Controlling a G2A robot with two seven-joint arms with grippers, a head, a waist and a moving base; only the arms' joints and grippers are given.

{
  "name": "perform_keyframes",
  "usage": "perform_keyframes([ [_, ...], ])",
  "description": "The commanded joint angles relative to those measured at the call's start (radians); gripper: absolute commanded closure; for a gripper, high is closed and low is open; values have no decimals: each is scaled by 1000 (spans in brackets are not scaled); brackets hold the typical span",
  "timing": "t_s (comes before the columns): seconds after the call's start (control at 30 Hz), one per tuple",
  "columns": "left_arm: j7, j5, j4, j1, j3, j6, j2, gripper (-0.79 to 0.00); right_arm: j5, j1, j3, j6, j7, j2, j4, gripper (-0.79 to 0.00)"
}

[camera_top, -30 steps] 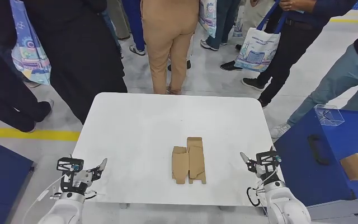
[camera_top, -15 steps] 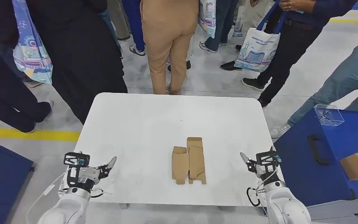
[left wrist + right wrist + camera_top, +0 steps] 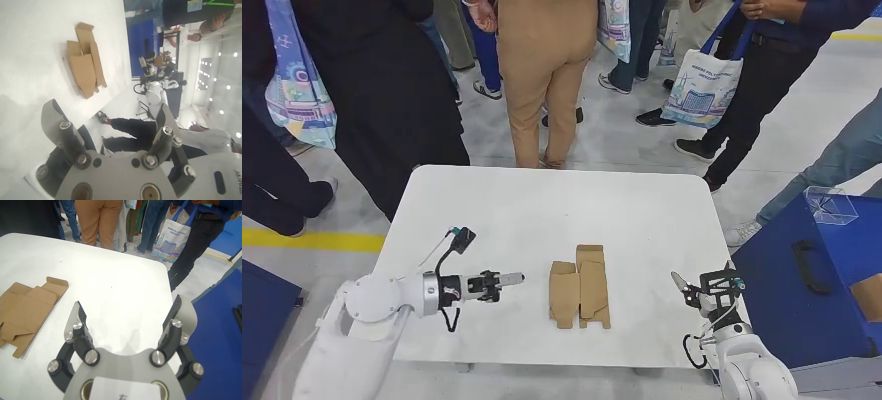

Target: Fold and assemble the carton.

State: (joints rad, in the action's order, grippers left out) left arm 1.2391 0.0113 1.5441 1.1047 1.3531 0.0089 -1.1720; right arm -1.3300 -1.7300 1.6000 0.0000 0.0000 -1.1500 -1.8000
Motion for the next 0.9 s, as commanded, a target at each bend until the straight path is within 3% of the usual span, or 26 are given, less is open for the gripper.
perform_keyframes([
  [0.0,-13,-23,-76,-65,-62,-3,-7,-785,0,0,0,0,0,0,0,-785],
  [0.1,4,-24,-180,-142,-151,-11,-23,-785,0,0,0,0,0,0,0,-785],
  [0.13,10,-18,-213,-166,-176,-16,-28,-751,0,0,0,0,0,0,0,-785],
  [0.17,13,-19,-245,-187,-200,-26,-33,-637,0,0,0,0,0,0,0,-785],
  [0.23,3,-35,-302,-223,-246,-46,-43,-606,0,0,0,0,0,0,0,-785],
  [0.3,3,-26,-345,-249,-287,-64,-53,-480,0,0,0,0,0,0,0,-785],
  [0.43,-28,-30,-420,-288,-346,-98,-71,-388,0,0,0,0,0,0,0,-785],
  [0.87,-140,-69,-630,-383,-498,-144,-129,-357,0,0,0,0,0,0,0,-785],
])
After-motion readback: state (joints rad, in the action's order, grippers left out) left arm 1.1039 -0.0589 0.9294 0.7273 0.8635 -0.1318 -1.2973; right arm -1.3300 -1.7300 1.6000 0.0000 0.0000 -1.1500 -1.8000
